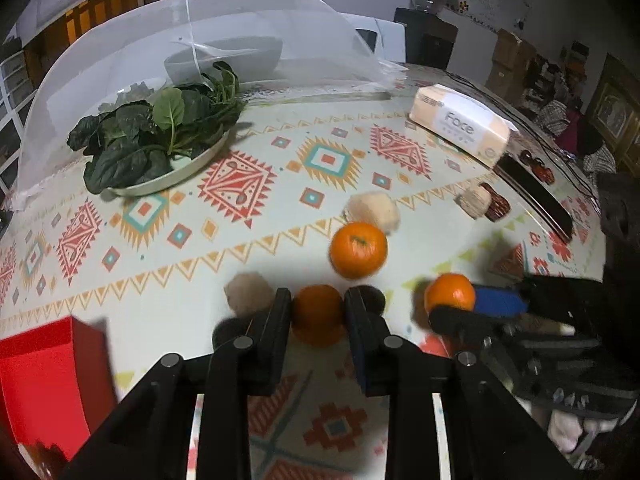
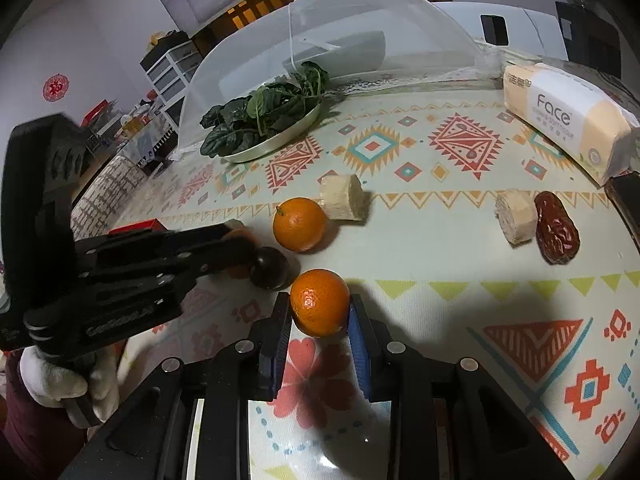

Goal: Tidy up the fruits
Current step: 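Carry both oranges into the red tray and open both tools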

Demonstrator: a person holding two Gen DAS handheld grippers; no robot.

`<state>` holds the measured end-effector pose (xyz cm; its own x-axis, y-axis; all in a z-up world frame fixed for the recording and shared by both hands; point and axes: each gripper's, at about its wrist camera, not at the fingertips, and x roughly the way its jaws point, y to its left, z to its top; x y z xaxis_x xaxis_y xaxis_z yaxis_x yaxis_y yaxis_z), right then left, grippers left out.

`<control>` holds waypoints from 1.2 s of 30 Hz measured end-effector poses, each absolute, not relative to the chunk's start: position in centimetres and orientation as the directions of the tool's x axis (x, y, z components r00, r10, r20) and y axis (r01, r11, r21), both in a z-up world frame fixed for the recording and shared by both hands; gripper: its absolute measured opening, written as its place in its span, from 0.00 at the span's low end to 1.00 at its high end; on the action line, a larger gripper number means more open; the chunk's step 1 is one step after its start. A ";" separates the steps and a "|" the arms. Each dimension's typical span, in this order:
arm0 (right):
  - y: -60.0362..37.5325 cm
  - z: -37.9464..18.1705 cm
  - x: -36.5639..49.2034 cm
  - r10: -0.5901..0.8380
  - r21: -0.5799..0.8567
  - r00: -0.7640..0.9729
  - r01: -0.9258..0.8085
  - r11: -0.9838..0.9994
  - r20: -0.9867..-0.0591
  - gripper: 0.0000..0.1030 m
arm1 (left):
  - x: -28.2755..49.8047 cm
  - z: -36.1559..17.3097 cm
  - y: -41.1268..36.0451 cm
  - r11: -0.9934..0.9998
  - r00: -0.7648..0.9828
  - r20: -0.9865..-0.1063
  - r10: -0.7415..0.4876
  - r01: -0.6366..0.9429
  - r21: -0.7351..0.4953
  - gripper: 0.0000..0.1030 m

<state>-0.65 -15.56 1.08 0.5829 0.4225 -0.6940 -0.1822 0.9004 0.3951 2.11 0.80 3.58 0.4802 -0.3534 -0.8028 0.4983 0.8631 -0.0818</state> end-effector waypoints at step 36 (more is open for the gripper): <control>-15.6 2.4 -4.7 0.411 0.377 0.571 -0.185 0.908 -0.710 0.29 | -5.6 3.8 2.7 0.902 0.551 -0.775 -0.310 0.429 -0.056 0.32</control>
<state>-4.74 -15.62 2.44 0.5713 0.4115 -0.7101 -0.1852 0.9076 0.3769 -5.58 2.73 3.83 0.5508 -0.3097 -0.7751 0.4286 0.9018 -0.0557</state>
